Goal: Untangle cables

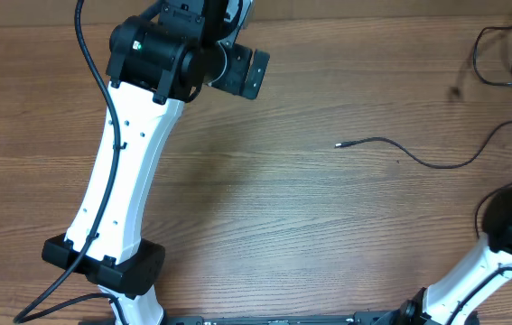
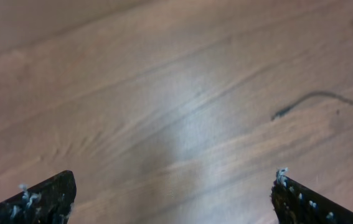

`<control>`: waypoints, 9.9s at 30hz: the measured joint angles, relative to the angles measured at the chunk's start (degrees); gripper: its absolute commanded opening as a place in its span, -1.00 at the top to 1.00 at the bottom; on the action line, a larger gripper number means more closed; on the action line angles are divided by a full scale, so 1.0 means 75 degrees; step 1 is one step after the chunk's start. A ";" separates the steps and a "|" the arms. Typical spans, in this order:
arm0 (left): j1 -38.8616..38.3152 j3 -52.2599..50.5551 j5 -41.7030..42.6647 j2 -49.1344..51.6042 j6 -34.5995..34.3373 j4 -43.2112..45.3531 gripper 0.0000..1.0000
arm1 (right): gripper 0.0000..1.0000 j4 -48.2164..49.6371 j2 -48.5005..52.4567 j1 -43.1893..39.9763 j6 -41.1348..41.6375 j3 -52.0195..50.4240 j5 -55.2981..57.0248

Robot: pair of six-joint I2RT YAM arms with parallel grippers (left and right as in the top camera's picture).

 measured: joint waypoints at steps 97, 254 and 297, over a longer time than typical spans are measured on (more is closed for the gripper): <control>0.0000 0.0000 -0.0026 0.0000 0.0003 -0.0781 -0.89 | 0.93 -0.4229 0.0393 0.2413 1.0716 -0.5490 0.7708; 0.0000 -0.0035 0.0358 0.0504 -0.0067 -0.0734 -0.73 | 0.92 0.0009 0.0417 0.4814 0.8268 -0.6266 0.4572; 0.0000 -0.0035 0.0178 0.0504 0.0000 -0.0697 -0.82 | 0.92 -0.2430 -0.0600 -0.0309 0.1142 -0.4887 0.6047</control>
